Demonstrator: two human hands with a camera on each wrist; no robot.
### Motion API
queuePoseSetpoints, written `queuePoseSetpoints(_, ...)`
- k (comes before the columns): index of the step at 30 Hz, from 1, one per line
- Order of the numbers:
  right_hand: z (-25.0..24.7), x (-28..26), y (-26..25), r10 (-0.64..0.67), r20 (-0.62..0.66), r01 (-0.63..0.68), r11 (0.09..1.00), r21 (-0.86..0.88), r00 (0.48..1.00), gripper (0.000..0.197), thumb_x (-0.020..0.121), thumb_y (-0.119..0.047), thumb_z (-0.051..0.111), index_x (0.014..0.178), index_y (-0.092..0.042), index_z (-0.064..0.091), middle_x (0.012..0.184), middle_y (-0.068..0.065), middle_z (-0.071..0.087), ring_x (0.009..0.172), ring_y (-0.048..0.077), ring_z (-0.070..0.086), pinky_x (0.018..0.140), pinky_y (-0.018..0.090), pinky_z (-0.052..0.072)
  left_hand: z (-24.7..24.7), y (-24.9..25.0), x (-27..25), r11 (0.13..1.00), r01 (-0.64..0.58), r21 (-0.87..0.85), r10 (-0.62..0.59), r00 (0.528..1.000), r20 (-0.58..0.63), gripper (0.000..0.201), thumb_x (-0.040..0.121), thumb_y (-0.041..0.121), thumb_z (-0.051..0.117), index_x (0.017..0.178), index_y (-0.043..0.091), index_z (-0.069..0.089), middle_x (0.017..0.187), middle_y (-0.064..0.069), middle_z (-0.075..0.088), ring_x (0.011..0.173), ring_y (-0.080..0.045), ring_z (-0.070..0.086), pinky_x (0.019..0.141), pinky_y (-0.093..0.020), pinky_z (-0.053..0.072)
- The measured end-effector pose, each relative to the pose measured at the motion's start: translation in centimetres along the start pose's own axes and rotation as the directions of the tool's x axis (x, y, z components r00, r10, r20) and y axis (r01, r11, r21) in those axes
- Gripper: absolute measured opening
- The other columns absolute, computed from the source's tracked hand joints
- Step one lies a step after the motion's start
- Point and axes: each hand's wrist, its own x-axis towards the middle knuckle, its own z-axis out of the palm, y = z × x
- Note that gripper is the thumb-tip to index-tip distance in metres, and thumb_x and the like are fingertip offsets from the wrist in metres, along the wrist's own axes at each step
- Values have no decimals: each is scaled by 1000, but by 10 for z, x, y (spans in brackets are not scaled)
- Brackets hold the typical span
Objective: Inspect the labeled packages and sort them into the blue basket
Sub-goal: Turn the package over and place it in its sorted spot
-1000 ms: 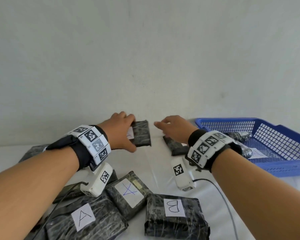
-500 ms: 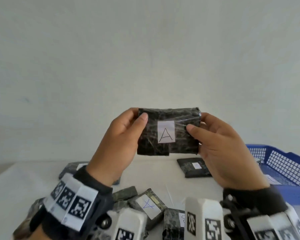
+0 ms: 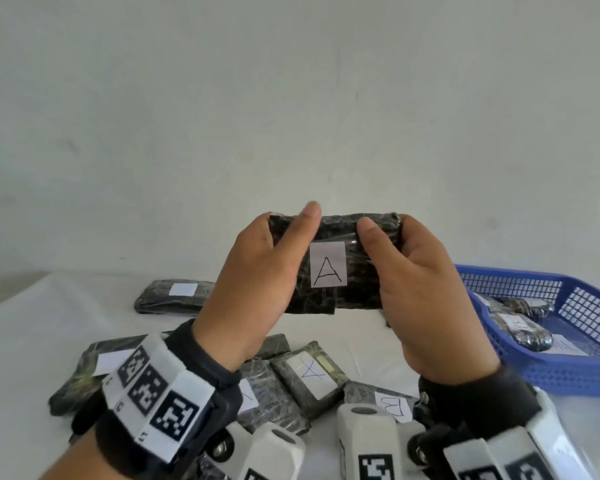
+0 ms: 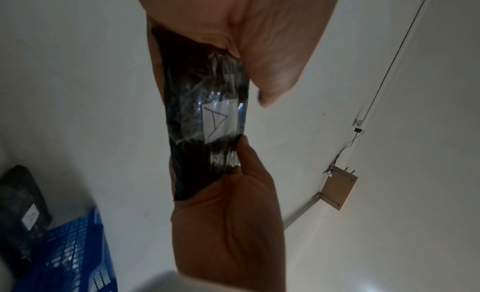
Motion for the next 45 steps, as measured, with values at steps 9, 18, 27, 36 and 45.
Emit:
queuePoseSetpoints(9,6,0,7,-54,-84,46,994,-100,995,35,90,-51,74,98,-18,65,93,4,78,87,24,78,77,51,64,5,-3,-1,999,-36,23,37,998,-43,44,96,51,63,104,8,67,95,-18,75,88,-32,77,82,-60,62)
queuePoseSetpoints(18,-1,0,6,-69,-99,61,995,-85,993,49,81,-59,77,101,-15,69,95,7,79,88,28,78,77,52,64,7,-2,-5,992,-113,62,114,993,-15,58,90,60,55,106,5,62,100,-29,69,92,-46,71,79,-64,59)
queuePoseSetpoints(27,-9,-4,-4,44,-74,-41,998,44,996,44,108,-36,52,103,5,68,95,24,75,83,40,74,74,54,63,3,-4,-2,990,29,-135,-27,999,17,45,106,46,50,110,3,62,113,-23,71,110,-38,70,104,-65,50)
queuePoseSetpoints(36,8,-5,2,-41,-175,62,992,114,984,59,105,-47,53,86,8,57,68,25,51,63,32,43,57,59,50,8,-4,-1,981,45,-189,-55,997,-49,47,110,41,42,109,2,69,106,-18,77,102,-31,76,101,-58,55)
queuePoseSetpoints(45,8,-2,11,-187,-295,148,978,-147,937,43,102,-45,61,77,-11,63,67,10,63,64,43,64,46,49,57,6,-12,-1,950,-238,203,263,959,-105,66,106,55,40,92,-7,61,81,-28,65,76,-41,65,69,-49,55)
